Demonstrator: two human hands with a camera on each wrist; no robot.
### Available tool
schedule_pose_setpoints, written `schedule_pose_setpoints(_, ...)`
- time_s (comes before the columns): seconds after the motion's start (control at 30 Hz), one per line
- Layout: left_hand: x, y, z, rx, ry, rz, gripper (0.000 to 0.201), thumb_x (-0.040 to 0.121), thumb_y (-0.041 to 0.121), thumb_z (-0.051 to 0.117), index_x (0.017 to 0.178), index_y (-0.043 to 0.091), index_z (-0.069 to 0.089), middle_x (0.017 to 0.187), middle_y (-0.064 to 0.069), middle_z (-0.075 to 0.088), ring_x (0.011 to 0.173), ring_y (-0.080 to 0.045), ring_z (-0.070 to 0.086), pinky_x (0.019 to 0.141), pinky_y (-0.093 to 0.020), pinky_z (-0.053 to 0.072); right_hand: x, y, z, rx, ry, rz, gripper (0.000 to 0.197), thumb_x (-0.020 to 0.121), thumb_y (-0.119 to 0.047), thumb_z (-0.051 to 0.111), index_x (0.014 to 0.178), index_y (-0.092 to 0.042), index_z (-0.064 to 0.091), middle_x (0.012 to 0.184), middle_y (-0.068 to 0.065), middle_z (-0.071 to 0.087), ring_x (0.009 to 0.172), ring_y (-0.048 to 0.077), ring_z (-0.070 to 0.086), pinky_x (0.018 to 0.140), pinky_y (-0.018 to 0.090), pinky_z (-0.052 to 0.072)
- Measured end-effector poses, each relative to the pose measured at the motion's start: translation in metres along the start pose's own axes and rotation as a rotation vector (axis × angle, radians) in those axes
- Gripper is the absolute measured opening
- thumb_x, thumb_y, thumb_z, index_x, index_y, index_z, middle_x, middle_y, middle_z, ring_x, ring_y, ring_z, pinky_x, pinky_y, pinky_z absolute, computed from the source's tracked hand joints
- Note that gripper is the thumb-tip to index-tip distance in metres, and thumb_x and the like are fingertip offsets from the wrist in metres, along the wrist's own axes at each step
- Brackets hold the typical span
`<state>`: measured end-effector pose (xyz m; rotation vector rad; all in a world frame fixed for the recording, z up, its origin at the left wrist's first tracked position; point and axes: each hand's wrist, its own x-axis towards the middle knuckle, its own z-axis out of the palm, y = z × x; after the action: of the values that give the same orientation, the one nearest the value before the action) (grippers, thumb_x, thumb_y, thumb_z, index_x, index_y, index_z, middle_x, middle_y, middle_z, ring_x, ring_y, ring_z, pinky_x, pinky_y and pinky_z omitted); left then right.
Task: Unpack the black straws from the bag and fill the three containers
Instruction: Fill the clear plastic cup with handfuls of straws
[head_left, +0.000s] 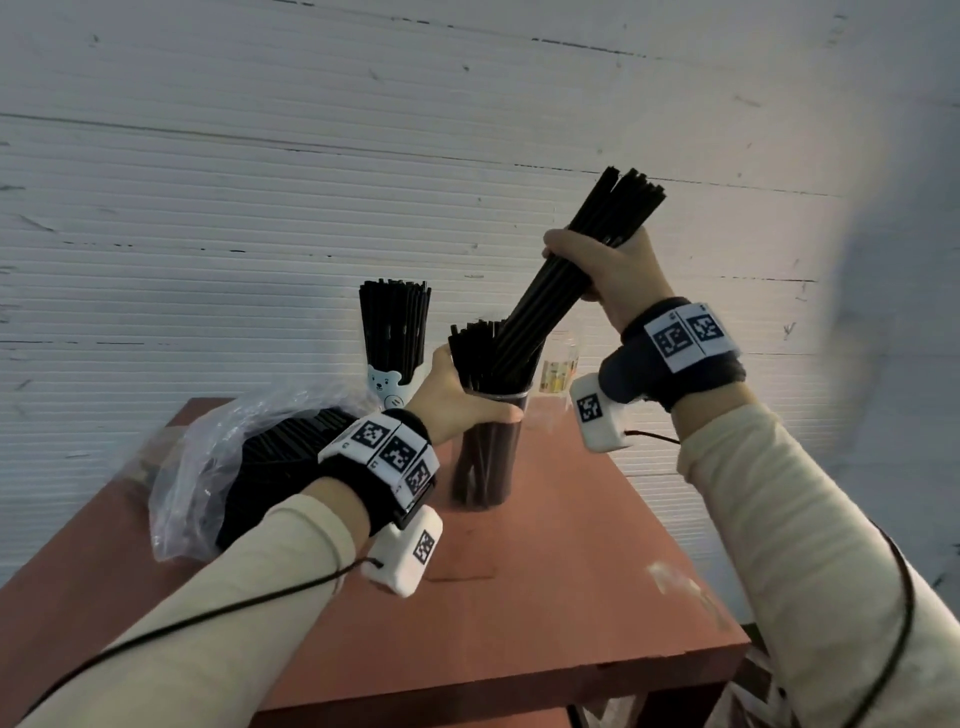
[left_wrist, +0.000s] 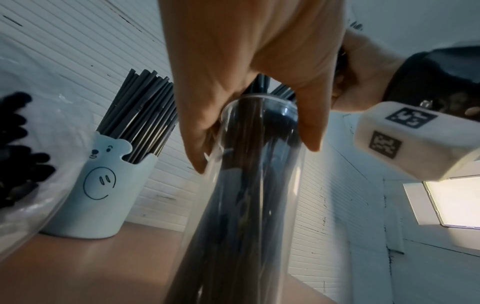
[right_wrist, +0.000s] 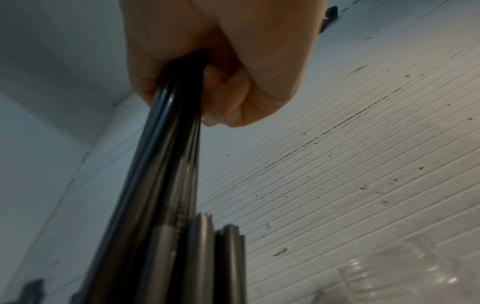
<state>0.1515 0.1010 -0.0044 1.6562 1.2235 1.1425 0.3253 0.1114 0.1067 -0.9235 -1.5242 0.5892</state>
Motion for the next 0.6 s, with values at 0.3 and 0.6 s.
schedule_pose_setpoints(0.3, 0.005, -0.004, -0.006, 0.01, -0.095, 0.042, 0.068, 0.069, 0.006, 0.085, 0.124, 0.02, 0.046, 0.1, 0.014, 0.06, 0.087, 0.008, 0.055, 0.067, -0.004, 0.043, 0.003, 0.026, 0.025, -0.306, -0.268, 0.093, 0.017, 0.082, -0.025, 0.073, 0.074, -0.012, 0.065, 0.071, -0.001, 0.064, 0.062, 0.01, 0.058, 0.056, 0.022, 0.043)
schedule_pose_setpoints(0.6, 0.007, -0.006, -0.009, 0.054, -0.139, 0.095, 0.07, 0.069, 0.012, 0.085, 0.129, 0.018, 0.05, 0.113, 0.008, 0.065, 0.102, 0.003, 0.06, 0.082, -0.011, 0.044, -0.027, 0.045, 0.032, -0.283, -0.175, -0.047, 0.064, 0.072, -0.057, 0.075, 0.125, -0.037, 0.044, 0.131, -0.002, 0.045, 0.122, 0.013, 0.047, 0.1, 0.031, 0.043)
